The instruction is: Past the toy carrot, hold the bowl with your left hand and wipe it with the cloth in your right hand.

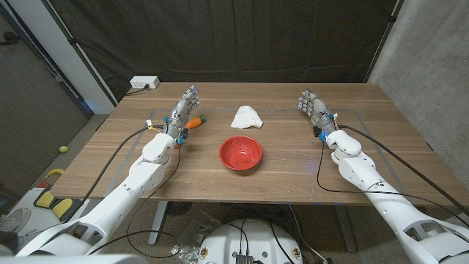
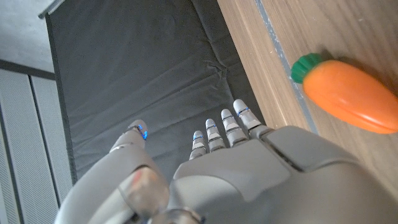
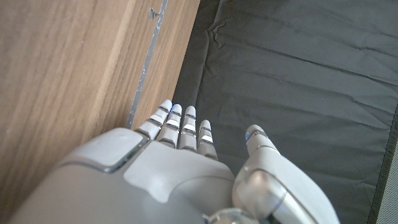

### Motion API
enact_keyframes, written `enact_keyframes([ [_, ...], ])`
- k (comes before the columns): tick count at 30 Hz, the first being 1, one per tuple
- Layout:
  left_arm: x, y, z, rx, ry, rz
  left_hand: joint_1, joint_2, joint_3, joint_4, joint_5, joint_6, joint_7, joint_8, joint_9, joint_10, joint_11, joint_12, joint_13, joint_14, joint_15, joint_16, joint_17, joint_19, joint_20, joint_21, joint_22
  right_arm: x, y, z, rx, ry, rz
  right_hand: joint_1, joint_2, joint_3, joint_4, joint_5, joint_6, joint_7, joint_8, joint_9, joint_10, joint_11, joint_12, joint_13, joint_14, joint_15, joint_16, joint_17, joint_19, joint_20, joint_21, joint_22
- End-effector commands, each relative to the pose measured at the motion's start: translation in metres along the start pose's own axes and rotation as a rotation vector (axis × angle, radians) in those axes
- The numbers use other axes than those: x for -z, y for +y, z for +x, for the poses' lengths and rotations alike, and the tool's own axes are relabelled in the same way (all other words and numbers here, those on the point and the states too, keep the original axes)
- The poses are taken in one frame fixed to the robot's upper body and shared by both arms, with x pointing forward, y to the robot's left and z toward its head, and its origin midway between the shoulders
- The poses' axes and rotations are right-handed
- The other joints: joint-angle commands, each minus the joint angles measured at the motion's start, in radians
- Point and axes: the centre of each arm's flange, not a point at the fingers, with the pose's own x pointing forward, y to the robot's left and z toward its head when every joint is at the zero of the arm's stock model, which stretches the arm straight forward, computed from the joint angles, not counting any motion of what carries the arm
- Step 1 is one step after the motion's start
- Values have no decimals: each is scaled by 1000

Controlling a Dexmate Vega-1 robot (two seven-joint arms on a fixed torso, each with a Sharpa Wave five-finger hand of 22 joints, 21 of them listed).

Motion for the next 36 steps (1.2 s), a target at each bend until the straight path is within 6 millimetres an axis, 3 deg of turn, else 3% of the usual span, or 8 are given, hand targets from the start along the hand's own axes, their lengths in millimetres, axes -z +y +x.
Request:
enact_keyframes([
  [1,-21,-21,1,115,-36,246,30,-23,-4,-21,-8,-10,10,-4,3,-19,-8,-12,-1,-16,-21,-6,2,-16,-19,-8,2,-4,6,-5,7,0,-12,10,-4,0,-4,-1,2,0,1,1,-4,-1,-1,3,-3,2,-1,2,-3,5,-1,1],
  [3,-22,-24,3,144,-38,265,54,-34,-4,-39,-13,-4,21,-3,4,-19,-12,-15,-1,-19,-32,-8,1,-5,-60,-6,4,-5,8,-6,7,-1,-13,9,-4,-1,-4,-1,3,1,2,1,-6,0,-2,3,-4,2,-1,2,-3,6,-1,1],
  [8,-27,-31,2,181,-48,324,79,-44,-4,-57,-17,-9,28,-5,4,-29,-22,-22,-1,-28,-42,-12,0,-2,-76,-7,5,-5,13,-9,4,-1,-15,7,-5,-2,-3,-1,4,1,3,1,-7,1,-2,3,-5,4,0,3,-4,7,-2,1],
  [11,-32,-34,0,200,-57,369,91,-52,-5,-66,-19,-13,30,-7,4,-33,-25,-25,-1,-29,-43,-13,-1,-5,-68,-9,5,-6,16,-11,4,-4,-16,7,-5,-3,-3,-1,4,1,3,1,-7,3,-2,3,-6,5,0,3,-5,8,-2,1],
  [14,-38,-36,-1,212,-64,426,112,-68,-10,-82,-23,-17,27,-9,5,-39,-32,-30,-1,-35,-44,-14,-2,-10,-16,-12,6,-6,19,-13,8,-5,-20,6,-4,-3,-3,-1,4,0,3,1,-8,4,-3,3,-7,6,0,3,-5,8,-2,1],
  [23,-50,-42,-12,263,-90,562,132,-89,-18,-98,-27,-35,28,-16,6,-50,-34,-37,-1,-40,-41,-14,-1,-12,23,-16,5,-9,31,-21,8,-11,-26,5,-3,-4,-3,-1,7,1,5,1,-8,5,-3,3,-9,7,1,4,-6,9,-3,2],
  [30,-60,-45,-23,319,-121,669,138,-95,-21,-103,-27,-30,27,-14,6,-49,-34,-38,-1,-42,-41,-14,-1,-8,29,-16,5,-11,41,-28,11,-20,-29,5,-3,-5,-4,-1,9,1,6,1,-7,6,-3,3,-8,7,2,4,-6,10,-3,2],
  [36,-66,-50,-29,382,-149,748,148,-105,-27,-109,-28,-35,24,-16,6,-52,-30,-40,0,-51,-39,-16,0,-3,-8,-18,5,-10,49,-32,13,-24,-30,5,-2,-5,-3,-1,11,1,7,1,-6,6,-3,3,-8,6,3,5,-5,9,-3,2],
])
